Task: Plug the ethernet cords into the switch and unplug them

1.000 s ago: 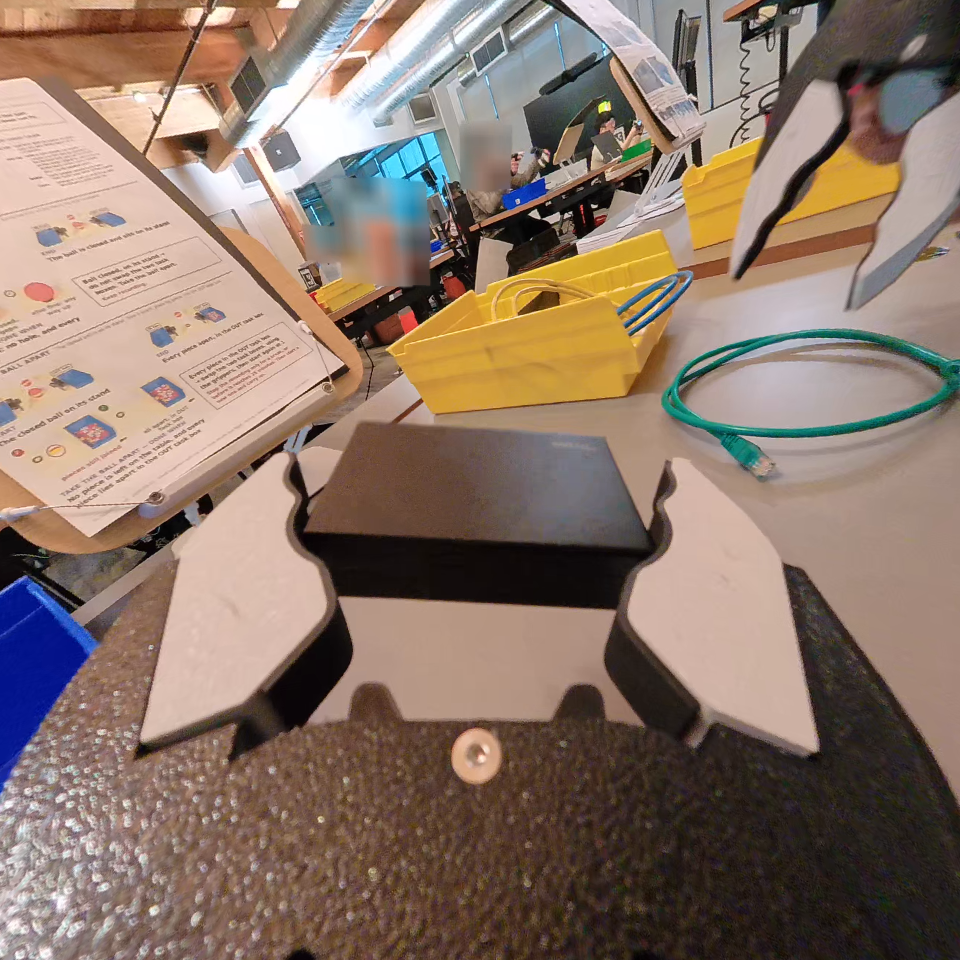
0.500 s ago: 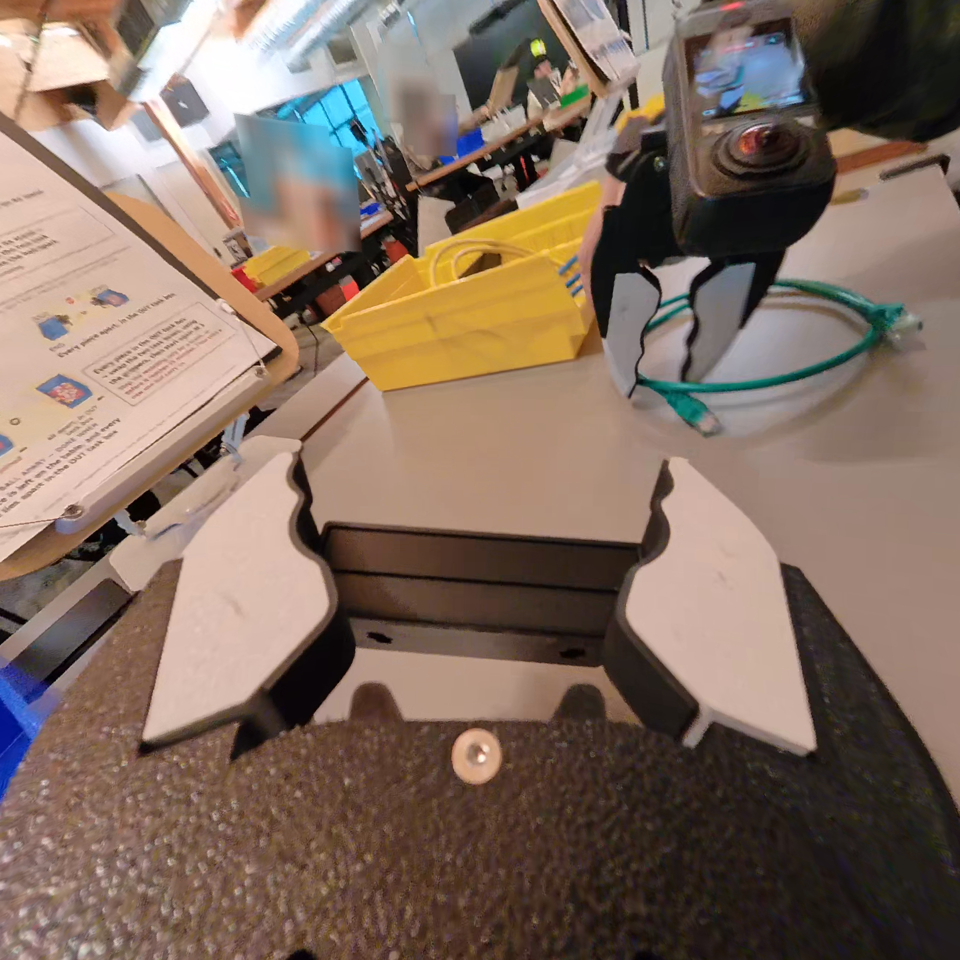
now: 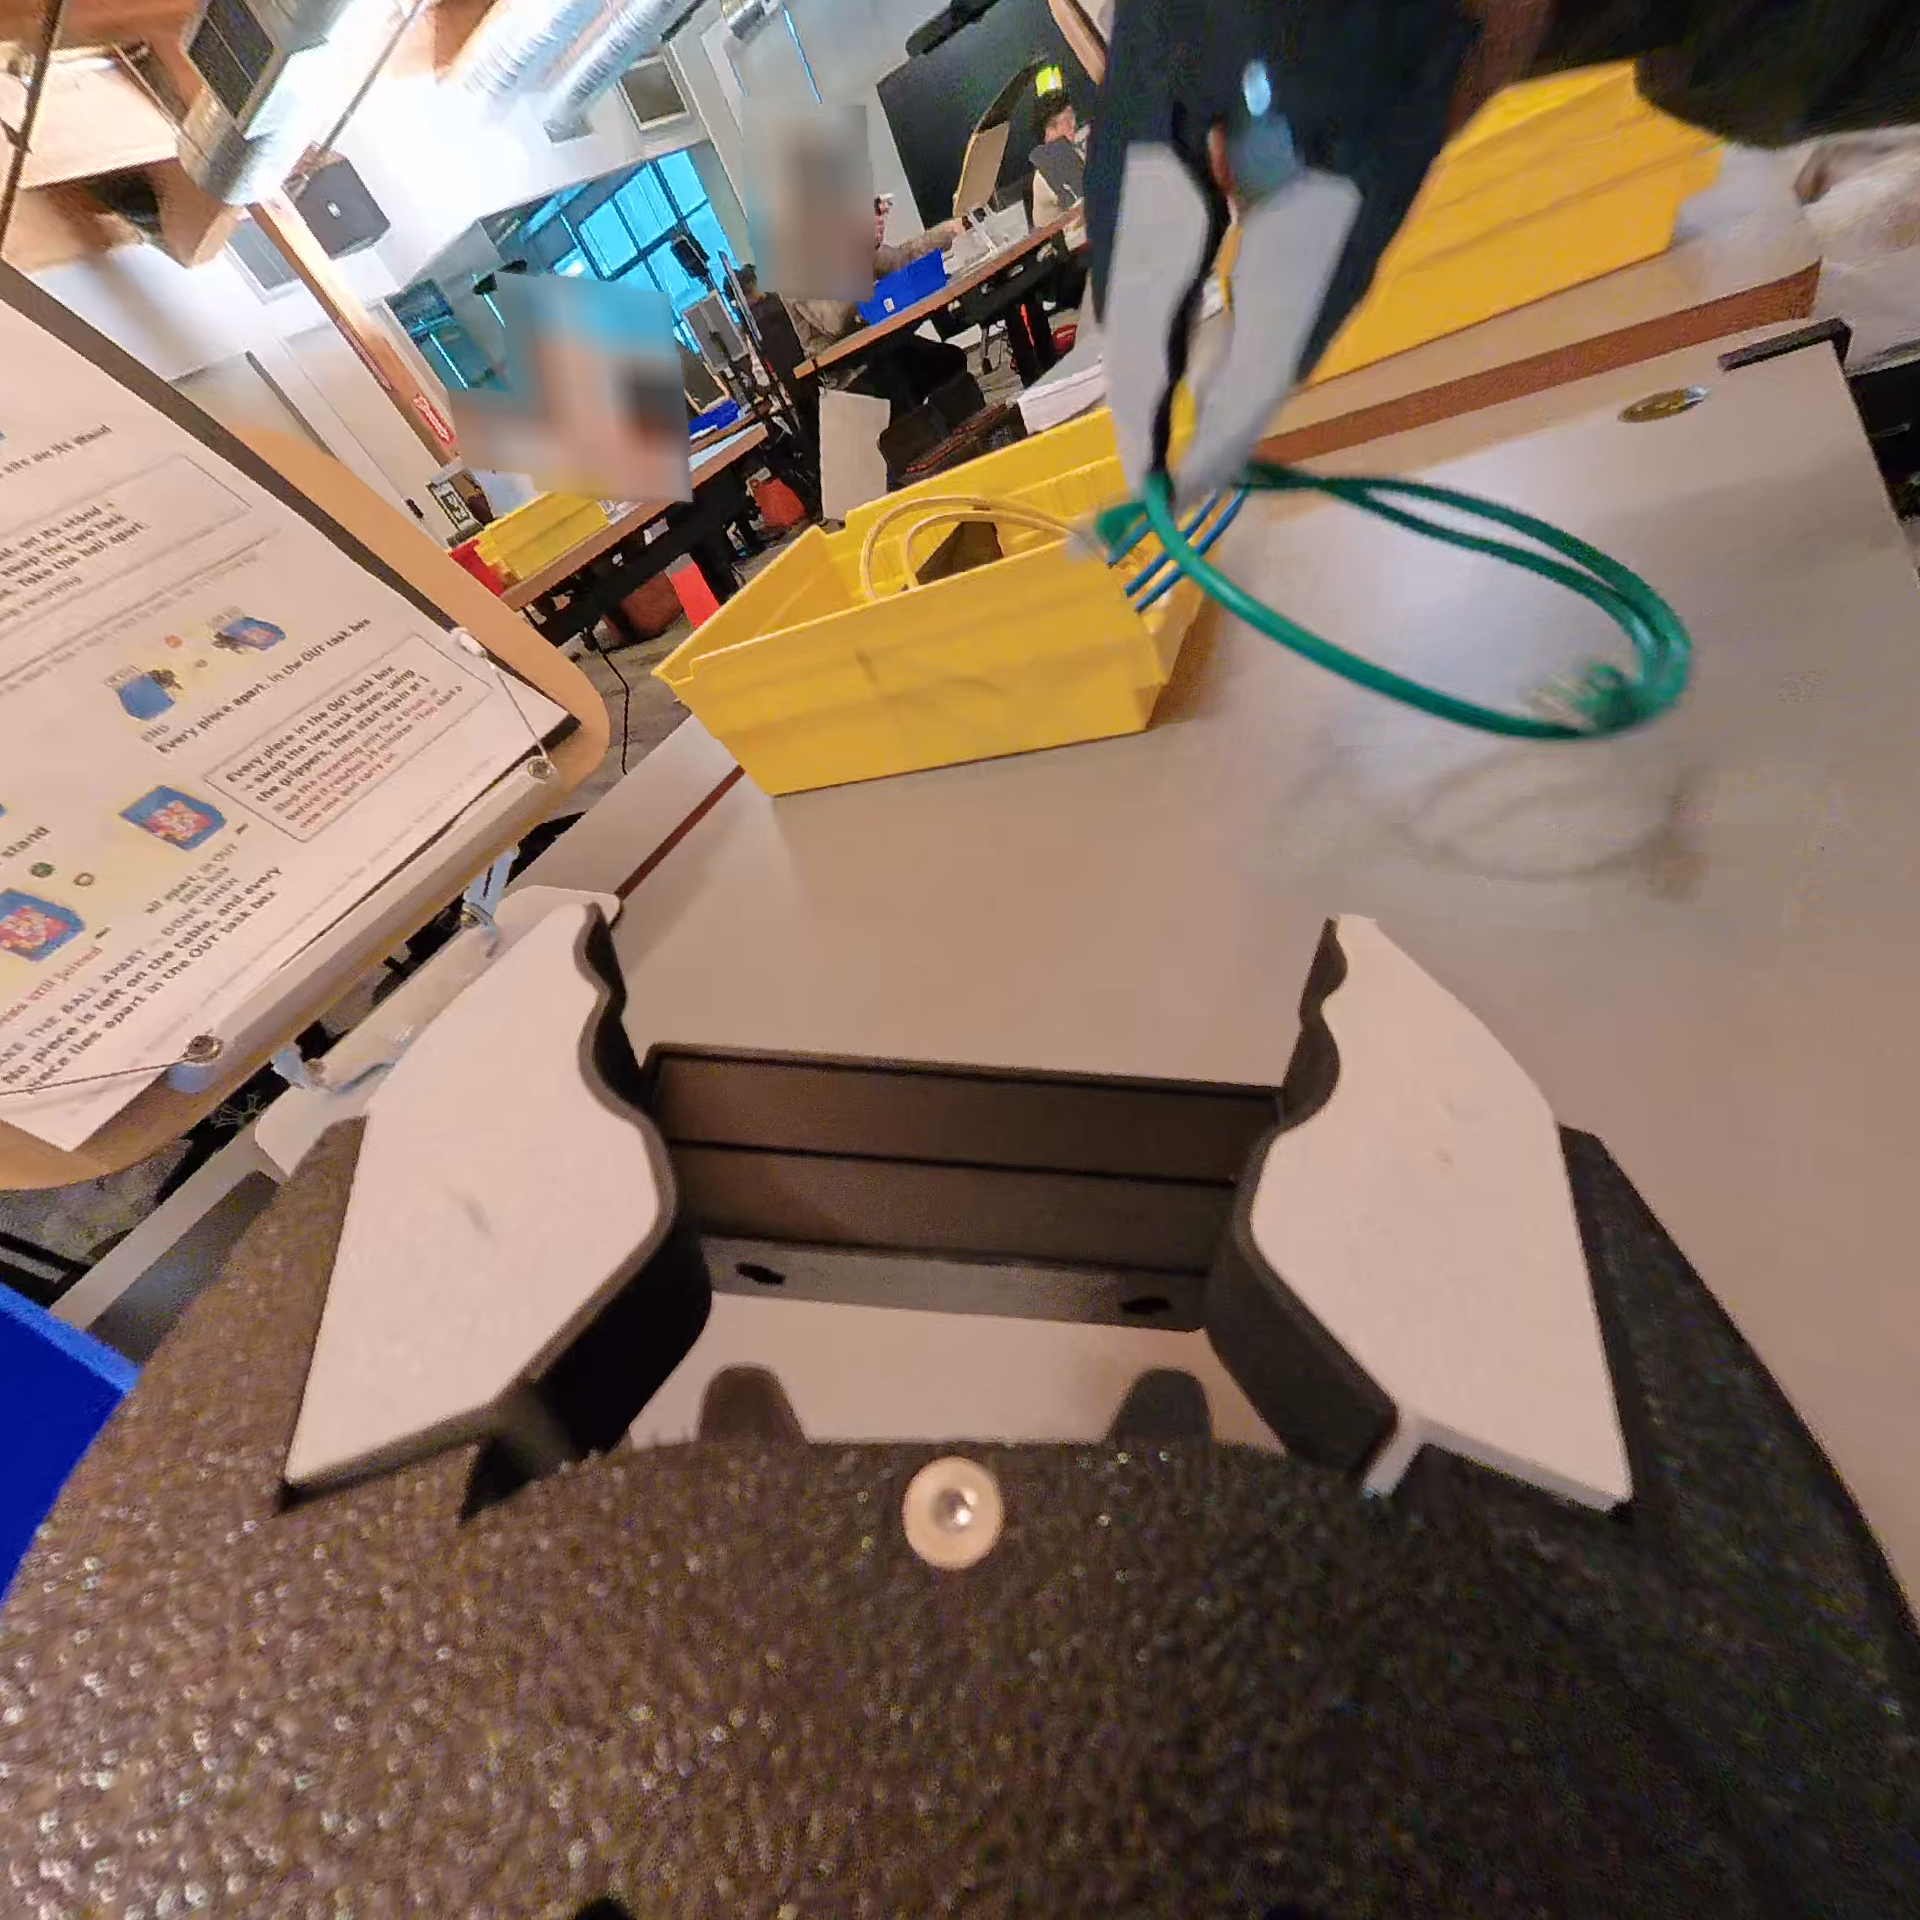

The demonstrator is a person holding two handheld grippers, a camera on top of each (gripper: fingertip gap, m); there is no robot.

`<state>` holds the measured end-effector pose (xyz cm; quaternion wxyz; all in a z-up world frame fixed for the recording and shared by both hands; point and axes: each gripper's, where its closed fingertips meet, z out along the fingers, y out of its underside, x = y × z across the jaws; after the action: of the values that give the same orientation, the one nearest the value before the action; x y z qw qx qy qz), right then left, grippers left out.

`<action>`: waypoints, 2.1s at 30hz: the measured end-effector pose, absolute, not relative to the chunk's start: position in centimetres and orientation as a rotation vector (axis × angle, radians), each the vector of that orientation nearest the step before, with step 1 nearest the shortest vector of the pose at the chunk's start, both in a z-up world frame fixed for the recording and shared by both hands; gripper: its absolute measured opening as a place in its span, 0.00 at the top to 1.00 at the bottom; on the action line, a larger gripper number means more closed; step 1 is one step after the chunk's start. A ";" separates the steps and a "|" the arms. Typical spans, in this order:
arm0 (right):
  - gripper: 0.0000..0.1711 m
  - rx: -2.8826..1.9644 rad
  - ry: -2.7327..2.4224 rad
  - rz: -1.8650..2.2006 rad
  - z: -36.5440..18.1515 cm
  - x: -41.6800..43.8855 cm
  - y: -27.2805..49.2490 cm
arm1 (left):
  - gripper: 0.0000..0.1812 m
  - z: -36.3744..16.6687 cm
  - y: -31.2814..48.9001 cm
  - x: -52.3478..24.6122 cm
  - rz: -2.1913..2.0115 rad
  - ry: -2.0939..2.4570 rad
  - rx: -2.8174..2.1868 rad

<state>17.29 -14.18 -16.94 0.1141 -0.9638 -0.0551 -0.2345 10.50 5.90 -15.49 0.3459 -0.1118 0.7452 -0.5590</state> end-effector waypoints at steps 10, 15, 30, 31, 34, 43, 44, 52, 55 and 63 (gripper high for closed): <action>0.96 -2.044 0.861 -1.315 -3.1 30.6 -27.9 | 0.33 -15.2 5.7 10.5 -1.478 1.912 -0.298; 0.96 -2.093 1.160 -1.037 -12.5 32.6 -29.2 | 0.33 -15.2 5.8 10.5 -1.482 1.904 -0.304; 0.47 -1.640 0.740 0.084 -14.5 14.3 -4.3 | 0.33 -12.4 4.2 8.0 -1.627 1.875 -0.209; 0.48 -1.547 0.696 0.283 -14.7 12.2 -1.9 | 0.33 -11.9 3.9 7.5 -1.641 1.868 -0.183; 0.55 -1.250 0.686 0.715 -15.1 9.6 2.1 | 0.33 -10.5 3.0 6.0 -1.674 1.852 -0.116; 0.60 -1.061 0.546 1.115 -14.7 5.1 7.3 | 0.33 -9.7 2.6 4.7 -1.742 1.854 -0.053; 0.61 -1.027 0.542 1.146 -14.5 5.0 7.4 | 0.33 -9.9 2.5 4.6 -1.746 1.859 -0.053; 0.81 -0.996 0.459 1.113 -13.8 4.6 6.7 | 0.33 -10.8 2.1 4.4 -1.707 1.888 0.005; 0.83 -1.049 0.466 0.968 -13.5 5.6 6.0 | 0.33 -11.2 2.4 5.0 -1.611 1.877 0.026; 0.85 -1.226 0.436 0.498 -11.7 7.5 3.8 | 0.41 -10.8 3.1 5.6 -1.784 1.899 -0.173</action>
<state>7.46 3.82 -11.74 0.7671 -0.5646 0.2006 0.2294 5.60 3.09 -10.75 0.2619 -0.0640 0.7018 -0.6594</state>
